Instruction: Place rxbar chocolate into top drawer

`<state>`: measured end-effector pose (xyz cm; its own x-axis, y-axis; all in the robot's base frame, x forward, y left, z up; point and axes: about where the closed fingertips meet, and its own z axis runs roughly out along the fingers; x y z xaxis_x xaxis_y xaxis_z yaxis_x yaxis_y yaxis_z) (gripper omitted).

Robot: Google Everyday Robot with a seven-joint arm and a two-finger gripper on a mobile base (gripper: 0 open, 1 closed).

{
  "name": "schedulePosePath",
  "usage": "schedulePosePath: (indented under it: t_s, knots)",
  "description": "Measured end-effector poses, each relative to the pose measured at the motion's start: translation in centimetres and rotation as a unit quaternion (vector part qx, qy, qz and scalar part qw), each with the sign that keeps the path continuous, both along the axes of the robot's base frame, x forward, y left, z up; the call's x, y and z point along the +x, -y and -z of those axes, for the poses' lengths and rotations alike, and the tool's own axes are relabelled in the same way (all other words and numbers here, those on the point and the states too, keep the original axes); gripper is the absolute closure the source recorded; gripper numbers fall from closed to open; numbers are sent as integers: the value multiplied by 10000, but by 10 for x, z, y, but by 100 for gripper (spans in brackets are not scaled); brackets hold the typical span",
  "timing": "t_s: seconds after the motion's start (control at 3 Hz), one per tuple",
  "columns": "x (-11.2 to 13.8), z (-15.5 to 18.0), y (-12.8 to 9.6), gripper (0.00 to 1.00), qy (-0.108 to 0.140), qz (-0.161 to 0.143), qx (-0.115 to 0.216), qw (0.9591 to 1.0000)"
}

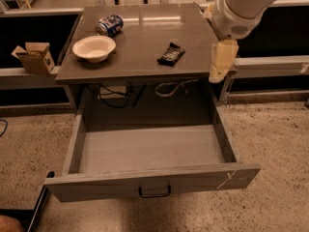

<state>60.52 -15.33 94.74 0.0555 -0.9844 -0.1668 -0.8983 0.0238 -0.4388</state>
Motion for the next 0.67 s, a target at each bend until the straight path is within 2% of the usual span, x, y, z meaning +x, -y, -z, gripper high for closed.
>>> schedulePosePath:
  t_s: [0.33,0.67]
  knots:
    - [58,19,-10,0,-233,299,538,9978]
    - [103,53,-17,0,-454,662,1238,9891]
